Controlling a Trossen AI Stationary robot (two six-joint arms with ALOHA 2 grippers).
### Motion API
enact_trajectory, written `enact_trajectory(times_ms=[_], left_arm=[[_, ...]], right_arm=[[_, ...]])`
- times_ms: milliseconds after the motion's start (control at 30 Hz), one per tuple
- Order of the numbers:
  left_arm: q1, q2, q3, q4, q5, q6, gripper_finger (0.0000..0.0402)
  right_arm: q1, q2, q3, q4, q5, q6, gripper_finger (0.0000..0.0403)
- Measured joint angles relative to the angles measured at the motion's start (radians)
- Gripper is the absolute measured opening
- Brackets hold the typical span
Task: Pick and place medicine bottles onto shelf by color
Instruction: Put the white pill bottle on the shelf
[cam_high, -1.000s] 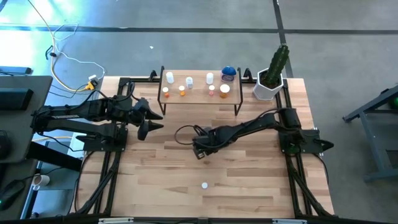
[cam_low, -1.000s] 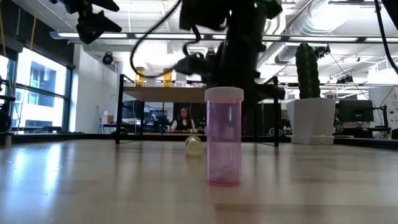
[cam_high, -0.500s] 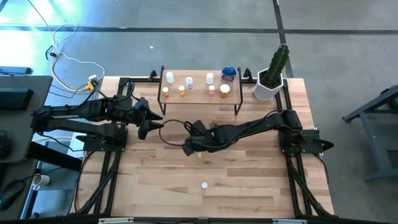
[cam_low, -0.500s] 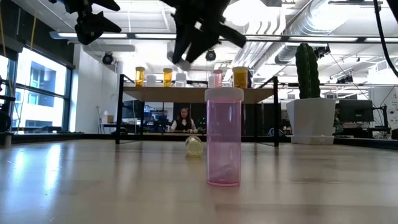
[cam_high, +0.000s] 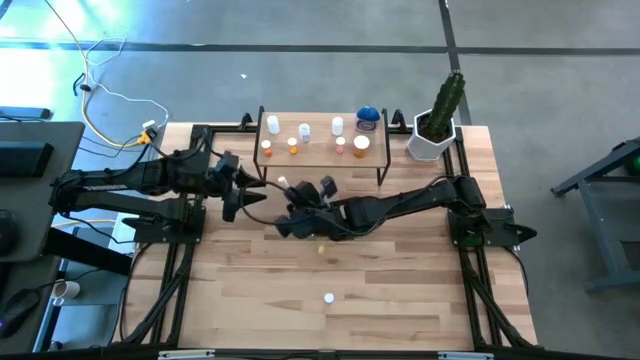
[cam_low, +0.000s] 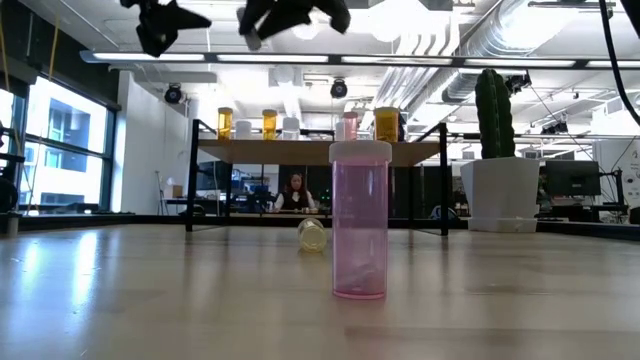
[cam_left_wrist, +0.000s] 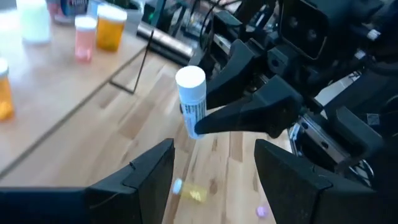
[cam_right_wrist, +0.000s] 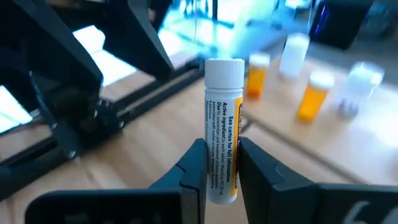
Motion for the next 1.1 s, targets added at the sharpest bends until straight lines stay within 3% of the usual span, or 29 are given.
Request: enact_trajectory(times_ms=[133,333,467,900,1100], left_arm=[[0.000,0.000,0.000,0.044,-0.027,0.019,0.0213],[0.000,0.010,0.000,0.120,-0.132,0.020,0.0213],[0.000,0.021,0.000,0.182,-0.148,0.038,0.0213],[0.002,0.068,0.000,0.314,-0.178,0.055,0.0213],[0.002,0.083,0.000,0.318,-0.198,0.083,0.0189]], right_arm=[[-0.005,0.000,0.000,0.099,0.075,-0.144,0.0049],[-0.020,0.000,0.000,0.194,0.079,-0.337,0.0049],[-0.027,0.000,0.000,0.262,0.088,-0.412,0.0049],[-0.033,0.000,0.000,0.384,0.083,-0.497,0.0049],[-0.033,0.000,0.000,0.390,0.069,-0.497,0.0049]])
